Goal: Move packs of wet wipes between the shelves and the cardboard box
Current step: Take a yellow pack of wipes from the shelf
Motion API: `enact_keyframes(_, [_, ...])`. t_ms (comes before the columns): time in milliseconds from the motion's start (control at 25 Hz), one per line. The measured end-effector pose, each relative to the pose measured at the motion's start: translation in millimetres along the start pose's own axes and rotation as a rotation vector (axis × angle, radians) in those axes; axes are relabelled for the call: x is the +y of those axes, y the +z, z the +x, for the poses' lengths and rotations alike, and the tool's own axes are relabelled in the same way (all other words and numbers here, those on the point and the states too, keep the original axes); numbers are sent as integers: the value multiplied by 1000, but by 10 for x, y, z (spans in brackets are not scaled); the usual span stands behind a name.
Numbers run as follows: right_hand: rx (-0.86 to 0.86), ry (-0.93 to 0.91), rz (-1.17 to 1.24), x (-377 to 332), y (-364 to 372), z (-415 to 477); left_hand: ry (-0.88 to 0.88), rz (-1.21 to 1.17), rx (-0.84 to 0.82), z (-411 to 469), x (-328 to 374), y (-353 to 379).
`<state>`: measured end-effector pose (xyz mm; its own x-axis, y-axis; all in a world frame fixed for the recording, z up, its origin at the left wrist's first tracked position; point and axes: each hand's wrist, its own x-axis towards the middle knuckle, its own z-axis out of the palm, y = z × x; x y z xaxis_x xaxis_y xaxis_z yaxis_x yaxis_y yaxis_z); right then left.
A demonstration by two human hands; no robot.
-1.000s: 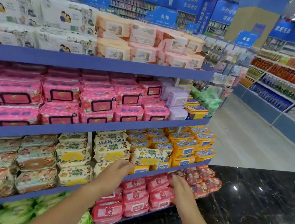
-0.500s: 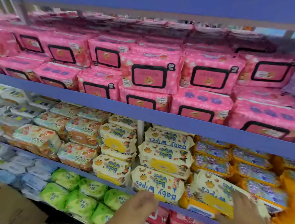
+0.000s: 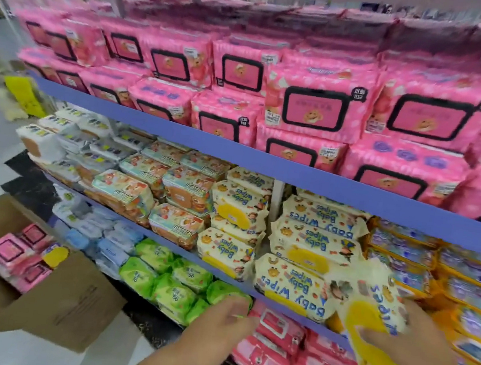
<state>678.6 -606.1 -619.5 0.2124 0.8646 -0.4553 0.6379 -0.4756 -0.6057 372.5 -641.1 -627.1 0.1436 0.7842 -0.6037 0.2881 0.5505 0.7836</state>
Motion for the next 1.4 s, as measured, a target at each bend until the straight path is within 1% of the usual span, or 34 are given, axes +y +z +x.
enact_keyframes(40, [-8,-37,129,-257,68,-224,42,3,-16,-68,109,4])
enact_keyframes(80, [-49,-35,272,-477,71,-457,99,8,-17,-164,277,12])
enact_keyframes(120, [-92,-45,387,-691,112,-697,128,8,-18,-293,422,21])
enact_keyframes(160, [-100,-49,513,-937,149,-961,149,-25,-29,-479,592,-18])
enact_keyframes(240, [-141,-99,704,-1372,299,-1384,202,-165,-31,-894,894,-214])
enact_keyframes(320, [-166,-174,856,-1925,393,-1866,249,-302,1,-1309,1130,-515])
enact_keyframes(440, [-200,-229,980,-2681,570,-2361,368,-415,23,-1833,1314,-1196])
enact_keyframes(520, [-212,-266,985,-3104,688,-2666,417,-445,34,-2082,1392,-1600])
enact_keyframes(600, [-193,-341,945,-3451,775,-2897,450,-469,7,-2210,1478,-1945])
enact_keyframes(720, [-182,-441,900,-3708,839,-3307,519,-558,-42,-2398,1553,-2237])
enact_keyframes(800, [-152,-477,823,-3855,901,-3616,533,-630,-34,-2559,1554,-2389])
enact_keyframes(920, [-24,-534,611,-3888,1028,-3891,554,-728,-17,-2881,1527,-2535])
enact_keyframes(960, [-6,-526,607,-3919,1073,-3970,572,-764,-4,-3005,1503,-2610])
enact_keyframes(1080, [54,-513,751,-3970,1319,-4210,649,-843,32,-3404,1378,-2783])
enact_keyframes(1120, [82,-496,846,-3962,1434,-4289,668,-868,22,-3540,1310,-2827])
enact_keyframes(1200, [62,-469,1081,-3897,1686,-4473,699,-868,-17,-3811,1120,-2919])
enact_keyframes(1280, [38,-452,1283,-3810,1927,-4633,681,-801,-53,-4003,879,-3061])
enact_keyframes(1360, [73,-415,1455,-3793,2098,-4876,671,-722,-75,-4155,638,-3281])
enact_keyframes(1400, [119,-374,1517,-3806,2172,-4961,676,-689,-89,-4225,539,-3418])
